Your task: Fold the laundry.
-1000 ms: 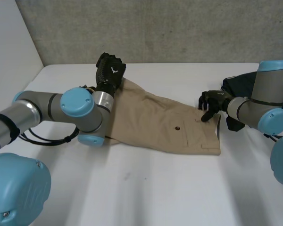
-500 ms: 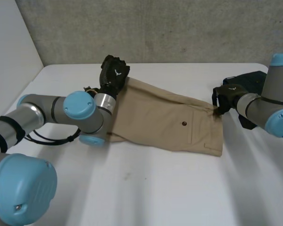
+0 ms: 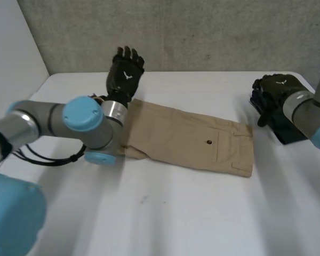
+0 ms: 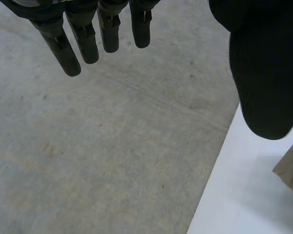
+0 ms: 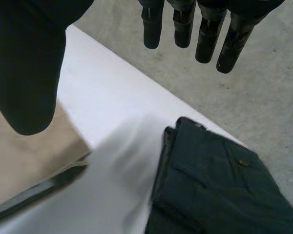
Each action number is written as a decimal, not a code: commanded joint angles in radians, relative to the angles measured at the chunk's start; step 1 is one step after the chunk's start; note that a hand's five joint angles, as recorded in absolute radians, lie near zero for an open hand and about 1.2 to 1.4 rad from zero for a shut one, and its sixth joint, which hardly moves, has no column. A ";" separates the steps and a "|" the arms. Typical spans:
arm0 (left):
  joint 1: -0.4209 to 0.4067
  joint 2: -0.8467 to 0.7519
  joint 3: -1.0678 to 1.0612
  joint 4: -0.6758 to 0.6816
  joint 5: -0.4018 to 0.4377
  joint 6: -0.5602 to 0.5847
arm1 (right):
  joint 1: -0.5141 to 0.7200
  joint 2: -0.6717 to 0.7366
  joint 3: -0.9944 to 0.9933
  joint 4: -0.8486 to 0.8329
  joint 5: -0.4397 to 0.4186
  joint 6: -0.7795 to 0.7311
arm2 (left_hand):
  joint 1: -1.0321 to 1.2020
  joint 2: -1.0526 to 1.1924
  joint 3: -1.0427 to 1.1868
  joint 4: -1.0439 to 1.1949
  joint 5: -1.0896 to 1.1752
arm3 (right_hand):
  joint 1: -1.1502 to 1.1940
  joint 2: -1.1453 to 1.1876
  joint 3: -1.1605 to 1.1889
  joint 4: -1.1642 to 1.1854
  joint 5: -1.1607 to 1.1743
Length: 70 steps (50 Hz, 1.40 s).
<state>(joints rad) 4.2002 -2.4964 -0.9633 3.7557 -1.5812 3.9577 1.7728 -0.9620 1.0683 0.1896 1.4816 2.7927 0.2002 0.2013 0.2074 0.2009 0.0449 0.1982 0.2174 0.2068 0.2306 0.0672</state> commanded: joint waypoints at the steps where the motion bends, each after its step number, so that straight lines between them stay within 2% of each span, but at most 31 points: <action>1: 0.004 0.234 -0.296 -0.013 -0.023 -0.164 | 0.002 -0.139 0.306 -0.025 -0.046 0.002 | -0.026 -0.027 -0.033 -0.026 -0.045 | -0.024 -0.043 -0.032 -0.056 -0.067; 7: 0.001 0.391 -0.536 -0.022 -0.020 -0.342 | 0.007 -0.184 0.536 -0.177 -0.066 0.013 | -0.016 -0.017 -0.023 -0.017 -0.035 | 0.001 -0.019 -0.008 -0.032 -0.043; 13: 0.001 0.470 -0.647 -0.065 -0.022 -0.410 | 0.008 -0.181 0.613 -0.301 -0.070 0.033 | 0.002 0.000 -0.006 0.001 -0.018 | 0.124 0.105 0.116 0.092 0.081; 26: 0.003 0.510 -0.727 -0.096 -0.037 -0.423 | 0.010 -0.104 0.599 -0.364 -0.126 0.062 | 0.002 0.001 -0.006 0.001 -0.018 | 0.450 0.431 0.442 0.418 0.407; 32: 0.001 0.510 -0.729 -0.097 -0.051 -0.425 | 0.019 -0.081 0.578 -0.361 -0.127 0.105 | 0.002 0.001 -0.006 0.001 -0.018 | 0.459 0.440 0.451 0.427 0.416; 35: 0.000 0.511 -0.729 -0.097 -0.051 -0.425 | 0.022 -0.073 0.568 -0.364 -0.129 0.106 | 0.002 0.001 -0.006 0.001 -0.018 | 0.550 0.531 0.541 0.518 0.506; 38: 0.000 0.514 -0.730 -0.097 -0.051 -0.425 | 0.022 -0.058 0.558 -0.368 -0.129 0.105 | 0.002 0.001 -0.006 0.001 -0.018 | 0.819 0.800 0.811 0.787 0.776; 39: -0.002 0.515 -0.730 -0.097 -0.051 -0.425 | 0.023 -0.054 0.556 -0.368 -0.130 0.103 | 0.002 0.001 -0.006 0.001 -0.018 | 0.954 0.935 0.945 0.922 0.911; 40: -0.002 0.515 -0.730 -0.097 -0.051 -0.425 | 0.022 -0.052 0.552 -0.363 -0.129 0.100 | 0.002 0.001 -0.006 0.001 -0.018 | 1.196 1.176 1.187 1.163 1.152; 46: -0.002 0.534 -0.747 -0.097 -0.052 -0.423 | 0.013 -0.072 0.558 -0.351 -0.115 0.074 | -0.001 -0.002 -0.009 -0.002 -0.021 | 1.198 1.179 1.189 1.166 1.155; 51: 0.000 0.573 -0.773 -0.097 -0.051 -0.423 | -0.012 -0.161 0.564 -0.309 -0.113 -0.054 | -0.004 -0.005 -0.012 -0.005 -0.024 | 1.198 1.179 1.189 1.166 1.155; 55: 0.003 0.609 -0.801 -0.099 -0.049 -0.423 | -0.085 -0.190 0.549 -0.242 -0.093 -0.296 | -0.007 -0.008 -0.014 -0.008 -0.026 | 1.198 1.179 1.189 1.166 1.155; 58: 0.006 0.622 -0.810 -0.099 -0.051 -0.423 | -0.088 -0.193 0.504 -0.236 -0.066 -0.424 | -0.010 -0.011 -0.017 -0.011 -0.029 | 1.198 1.179 1.189 1.166 1.155; 59: 0.007 0.628 -0.816 -0.099 -0.051 -0.422 | -0.076 -0.189 0.468 -0.234 -0.034 -0.491 | -0.010 -0.011 -0.017 -0.011 -0.029 | 1.198 1.179 1.189 1.166 1.155; 61: 0.011 0.633 -0.819 -0.099 -0.051 -0.422 | -0.038 -0.184 0.423 -0.230 -0.001 -0.533 | -0.013 -0.014 -0.020 -0.014 -0.032 | 1.198 1.179 1.189 1.166 1.155; 63: 0.018 0.636 -0.822 -0.100 -0.051 -0.422 | 0.054 -0.181 0.347 -0.228 0.023 -0.565 | -0.013 -0.014 -0.020 -0.014 -0.032 | 1.198 1.179 1.189 1.166 1.155; 70: 0.034 0.645 -0.821 -0.097 -0.051 -0.422 | 0.238 -0.090 0.147 -0.225 0.014 -0.582 | -0.016 -0.017 -0.023 -0.017 -0.035 | 1.198 1.179 1.189 1.166 1.155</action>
<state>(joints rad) 4.2212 -1.8576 -1.7862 3.6570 -1.6321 3.5357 1.8500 -1.1261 1.3805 -0.0338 1.4964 2.2284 0.2002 0.2013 0.2074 0.2009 0.0448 0.9652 1.1716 1.1468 1.1873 0.9783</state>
